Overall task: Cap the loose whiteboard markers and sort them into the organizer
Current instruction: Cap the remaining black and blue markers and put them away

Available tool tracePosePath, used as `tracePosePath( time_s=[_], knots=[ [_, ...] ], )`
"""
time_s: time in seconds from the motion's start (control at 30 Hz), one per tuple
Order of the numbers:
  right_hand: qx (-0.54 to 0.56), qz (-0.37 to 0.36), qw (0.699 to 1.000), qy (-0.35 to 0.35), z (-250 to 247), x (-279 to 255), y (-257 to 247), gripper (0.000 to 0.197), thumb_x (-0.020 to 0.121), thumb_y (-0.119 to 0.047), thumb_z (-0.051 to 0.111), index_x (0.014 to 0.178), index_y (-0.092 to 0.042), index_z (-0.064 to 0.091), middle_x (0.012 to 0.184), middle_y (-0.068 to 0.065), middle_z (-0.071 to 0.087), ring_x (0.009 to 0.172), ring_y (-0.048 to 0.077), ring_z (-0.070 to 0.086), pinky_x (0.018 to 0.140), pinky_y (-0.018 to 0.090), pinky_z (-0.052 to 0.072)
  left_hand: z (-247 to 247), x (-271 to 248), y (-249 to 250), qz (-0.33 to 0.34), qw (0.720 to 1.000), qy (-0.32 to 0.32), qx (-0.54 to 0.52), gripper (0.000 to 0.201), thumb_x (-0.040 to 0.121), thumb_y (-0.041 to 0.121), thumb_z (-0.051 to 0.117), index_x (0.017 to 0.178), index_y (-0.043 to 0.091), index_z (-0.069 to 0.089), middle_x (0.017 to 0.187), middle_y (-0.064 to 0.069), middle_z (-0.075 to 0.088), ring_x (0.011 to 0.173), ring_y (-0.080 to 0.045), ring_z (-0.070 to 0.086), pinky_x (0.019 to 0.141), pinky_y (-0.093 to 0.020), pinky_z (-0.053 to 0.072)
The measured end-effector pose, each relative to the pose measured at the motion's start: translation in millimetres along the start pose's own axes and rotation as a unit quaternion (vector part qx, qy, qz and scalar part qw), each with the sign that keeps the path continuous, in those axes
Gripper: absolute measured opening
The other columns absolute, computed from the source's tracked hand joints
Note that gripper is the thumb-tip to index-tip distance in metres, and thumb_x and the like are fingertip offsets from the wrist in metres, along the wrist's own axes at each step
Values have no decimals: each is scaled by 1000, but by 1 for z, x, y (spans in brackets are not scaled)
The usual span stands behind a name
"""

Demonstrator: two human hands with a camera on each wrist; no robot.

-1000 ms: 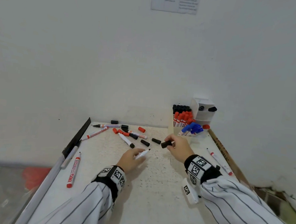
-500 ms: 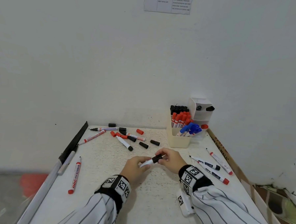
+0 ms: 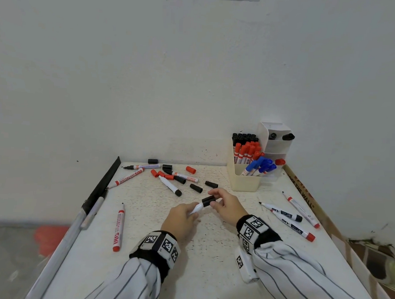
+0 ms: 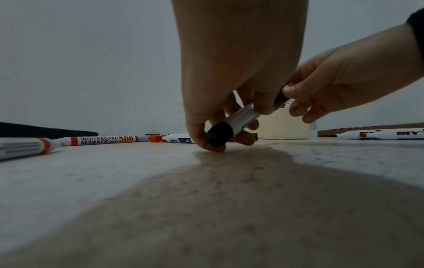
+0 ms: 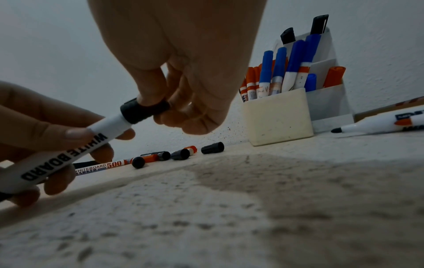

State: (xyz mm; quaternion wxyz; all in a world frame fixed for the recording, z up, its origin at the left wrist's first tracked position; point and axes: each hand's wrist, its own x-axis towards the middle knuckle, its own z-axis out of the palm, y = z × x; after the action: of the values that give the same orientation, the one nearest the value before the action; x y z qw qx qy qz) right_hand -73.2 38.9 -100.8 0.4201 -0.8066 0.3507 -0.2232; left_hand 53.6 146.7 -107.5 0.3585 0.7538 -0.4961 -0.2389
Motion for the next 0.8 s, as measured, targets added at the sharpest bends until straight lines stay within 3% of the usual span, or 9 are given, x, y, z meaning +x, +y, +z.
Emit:
tracePosePath(
  time_s=[0.17,0.23,0.37,0.57,0.67,0.73,0.8],
  knots=[
    [-5,-23,1000,11,2,5,1,29,87,0,54,97,-27,56,97,-2,60,61,7,44,64,13,38,2,4,-5,6,1000,6,9,36,96,14,47,130,22,53,117,-6,61,109,-19,54,83,-21,35],
    [-2,-21,1000,16,3,6,2,29,88,0,53,101,-26,57,98,-2,59,60,7,44,65,15,39,3,7,-7,8,1000,6,24,36,96,16,46,131,24,53,110,-8,58,101,-17,52,81,-21,33],
    [-5,-25,999,31,4,9,2,29,90,-2,51,112,-19,58,98,-5,56,62,-2,45,75,22,39,3,8,-6,18,998,8,53,35,97,19,44,130,25,51,95,-6,49,88,-14,43,75,-22,30],
    [-39,-28,998,-30,5,14,-2,24,91,-7,53,111,-16,60,92,-4,58,65,1,49,67,14,38,1,7,-5,17,998,14,53,32,96,19,46,126,25,56,102,-9,54,91,-15,46,77,-22,30],
    [-8,22,999,-33,9,14,-4,13,95,-24,49,92,-18,60,74,0,59,66,9,54,65,21,41,0,4,-2,17,999,18,32,33,95,18,49,127,22,55,111,-9,56,103,-19,51,82,-22,33],
    [-52,43,997,-38,10,16,-4,34,96,-40,42,73,-17,53,64,-1,52,60,13,48,61,27,37,0,2,-1,1,999,33,-9,34,93,17,52,127,17,55,115,-5,58,105,-16,51,85,-20,33],
    [-90,51,994,-40,11,17,-6,45,95,-47,38,62,-18,47,61,-2,45,58,13,42,58,27,31,1,2,-1,-10,999,42,-33,28,92,19,55,119,15,56,108,-1,59,97,-10,51,82,-18,35]
  ],
)
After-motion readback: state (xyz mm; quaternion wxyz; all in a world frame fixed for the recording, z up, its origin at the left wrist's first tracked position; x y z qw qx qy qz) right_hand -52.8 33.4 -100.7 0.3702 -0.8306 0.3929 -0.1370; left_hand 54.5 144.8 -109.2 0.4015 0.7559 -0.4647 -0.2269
